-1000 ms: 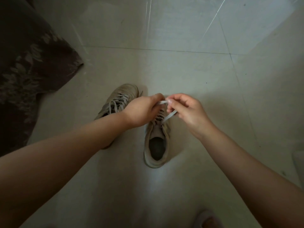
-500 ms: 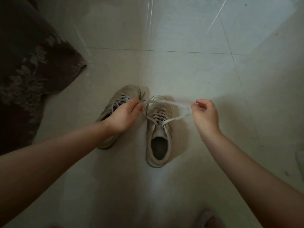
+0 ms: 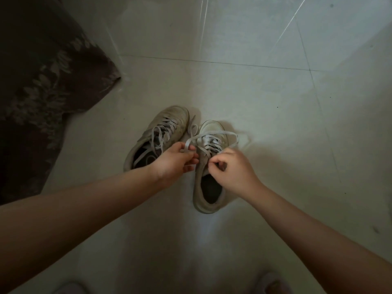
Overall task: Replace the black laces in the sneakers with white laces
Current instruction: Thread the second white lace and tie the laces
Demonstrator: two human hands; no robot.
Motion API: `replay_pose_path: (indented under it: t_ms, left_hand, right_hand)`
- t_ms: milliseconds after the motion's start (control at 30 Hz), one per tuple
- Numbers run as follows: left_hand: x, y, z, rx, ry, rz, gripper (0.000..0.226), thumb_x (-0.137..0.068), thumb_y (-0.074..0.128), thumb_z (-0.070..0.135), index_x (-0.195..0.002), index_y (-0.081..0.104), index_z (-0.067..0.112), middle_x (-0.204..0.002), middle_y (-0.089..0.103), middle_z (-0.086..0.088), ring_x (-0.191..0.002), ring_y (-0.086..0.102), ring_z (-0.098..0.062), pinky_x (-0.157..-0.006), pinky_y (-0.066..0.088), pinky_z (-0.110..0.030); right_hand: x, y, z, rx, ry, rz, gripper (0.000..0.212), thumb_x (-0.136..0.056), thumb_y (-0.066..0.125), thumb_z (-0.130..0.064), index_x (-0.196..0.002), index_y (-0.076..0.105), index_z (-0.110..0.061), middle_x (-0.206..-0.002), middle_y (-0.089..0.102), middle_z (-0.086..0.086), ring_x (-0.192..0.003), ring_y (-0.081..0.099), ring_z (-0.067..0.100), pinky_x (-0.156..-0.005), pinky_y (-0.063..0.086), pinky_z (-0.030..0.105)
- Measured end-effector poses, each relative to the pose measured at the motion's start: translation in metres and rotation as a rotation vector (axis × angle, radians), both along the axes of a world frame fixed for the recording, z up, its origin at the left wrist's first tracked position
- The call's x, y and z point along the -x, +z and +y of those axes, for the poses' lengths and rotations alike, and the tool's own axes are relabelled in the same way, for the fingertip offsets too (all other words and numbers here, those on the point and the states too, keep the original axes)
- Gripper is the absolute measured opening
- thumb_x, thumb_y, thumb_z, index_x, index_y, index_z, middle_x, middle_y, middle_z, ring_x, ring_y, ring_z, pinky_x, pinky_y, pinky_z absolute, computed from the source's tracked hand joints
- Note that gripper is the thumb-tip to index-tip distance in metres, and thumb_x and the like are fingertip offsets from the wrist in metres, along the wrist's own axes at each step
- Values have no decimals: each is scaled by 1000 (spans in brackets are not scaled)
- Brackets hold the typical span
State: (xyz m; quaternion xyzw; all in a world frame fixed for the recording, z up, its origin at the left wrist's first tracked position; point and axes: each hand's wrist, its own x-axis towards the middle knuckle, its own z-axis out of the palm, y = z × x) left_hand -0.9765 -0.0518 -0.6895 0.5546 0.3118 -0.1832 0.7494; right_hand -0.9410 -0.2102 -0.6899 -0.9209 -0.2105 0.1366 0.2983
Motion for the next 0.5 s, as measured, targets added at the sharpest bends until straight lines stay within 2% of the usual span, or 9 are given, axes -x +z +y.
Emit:
replay_pose_path:
  t_ms: [67,133,200,267,333,400,500]
  left_hand:
    - [0,-2,2,28,24,4,17,-98,39,3,-93,51,13,-87,58,-5,-78,58,-10,-65,50,-19]
    - [1,-3,3,-17,-6,3,17,-100,37,7,-94,53,13,-92,63,-3,-84,60,-8,-70,49,-19]
    - [1,-2,3,-146,-80,-12,17,-100,39,13,-95,54,17,-97,67,2,-86,59,-1,-69,42,-17]
    - [2,-1,2,-226,-89,-57,18,-99,43,15,-99,60,20,-96,67,8,-81,56,8,-64,40,-6]
    - [3,0,1,-223,-46,-93,19,-97,48,17,-107,65,18,-95,65,12,-80,56,14,-63,37,4]
    - [4,2,-1,-221,2,-122,22,-95,53,17,-112,66,15,-97,64,15,-76,55,22,-64,37,5]
    - [7,4,-5,-274,-29,-156,23,-95,54,16,-112,67,10,-100,66,8,-69,54,24,-64,37,4]
  right_hand:
    - [1,-1,4,30,-34,22,32,-75,52,-45,-61,68,-22,-67,56,0,-72,55,19,-66,44,32]
    - [2,-2,9,82,-51,4,39,-78,61,-44,-46,49,-25,-59,44,-3,-68,51,21,-60,34,30]
    - [3,-4,12,73,-109,25,49,-77,68,-36,-42,35,-23,-55,34,-6,-66,47,22,-57,29,30]
    - [4,-4,14,15,-178,68,44,-76,70,-28,-44,41,-21,-54,33,-6,-63,45,22,-58,36,35]
    - [3,-5,13,-18,-211,111,28,-75,72,-26,-51,60,-17,-55,39,-7,-64,48,21,-62,42,37]
    - [2,-4,11,-5,-198,141,19,-74,71,-27,-63,71,-12,-58,50,-2,-68,53,20,-66,47,38]
    - [2,-4,11,32,-168,143,20,-75,69,-28,-63,73,-12,-64,58,3,-72,55,17,-68,47,38]
